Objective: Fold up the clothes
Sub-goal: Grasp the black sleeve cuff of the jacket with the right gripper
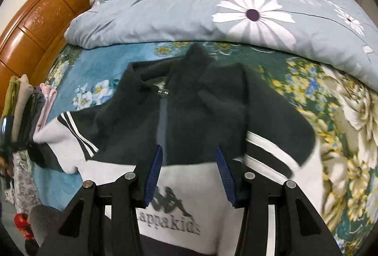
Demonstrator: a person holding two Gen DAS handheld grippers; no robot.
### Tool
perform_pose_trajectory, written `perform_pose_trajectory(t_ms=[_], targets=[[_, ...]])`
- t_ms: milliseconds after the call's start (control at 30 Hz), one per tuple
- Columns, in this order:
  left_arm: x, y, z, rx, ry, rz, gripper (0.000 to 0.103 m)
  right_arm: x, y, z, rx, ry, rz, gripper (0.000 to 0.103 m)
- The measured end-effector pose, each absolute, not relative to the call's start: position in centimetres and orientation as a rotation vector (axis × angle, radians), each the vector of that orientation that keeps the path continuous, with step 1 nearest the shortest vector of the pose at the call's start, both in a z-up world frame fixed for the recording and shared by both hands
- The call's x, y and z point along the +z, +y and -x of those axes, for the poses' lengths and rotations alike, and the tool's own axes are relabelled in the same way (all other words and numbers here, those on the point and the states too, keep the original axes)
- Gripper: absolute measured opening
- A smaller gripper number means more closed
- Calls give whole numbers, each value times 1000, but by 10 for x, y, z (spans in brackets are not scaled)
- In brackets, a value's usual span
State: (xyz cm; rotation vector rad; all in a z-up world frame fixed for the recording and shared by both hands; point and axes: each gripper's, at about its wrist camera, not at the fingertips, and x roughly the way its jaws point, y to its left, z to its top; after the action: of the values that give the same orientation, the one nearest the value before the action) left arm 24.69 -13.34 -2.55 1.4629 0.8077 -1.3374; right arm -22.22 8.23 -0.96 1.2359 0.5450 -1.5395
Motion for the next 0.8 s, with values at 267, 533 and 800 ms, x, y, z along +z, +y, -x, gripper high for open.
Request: perform_pose_trajectory(t_ms=[267,533,800], targets=[[-44,-147,-236,-1194,876,-1381,18,8,147,289,-1672,599,-1294,49],[16,-97,-200,-1332,1024,-887,62,-18,185,248,-1473,702,-1382,58],[-9,-14,-87,-1649,1337,-743,63,-44,204,187,-1374,960,-1282,23]])
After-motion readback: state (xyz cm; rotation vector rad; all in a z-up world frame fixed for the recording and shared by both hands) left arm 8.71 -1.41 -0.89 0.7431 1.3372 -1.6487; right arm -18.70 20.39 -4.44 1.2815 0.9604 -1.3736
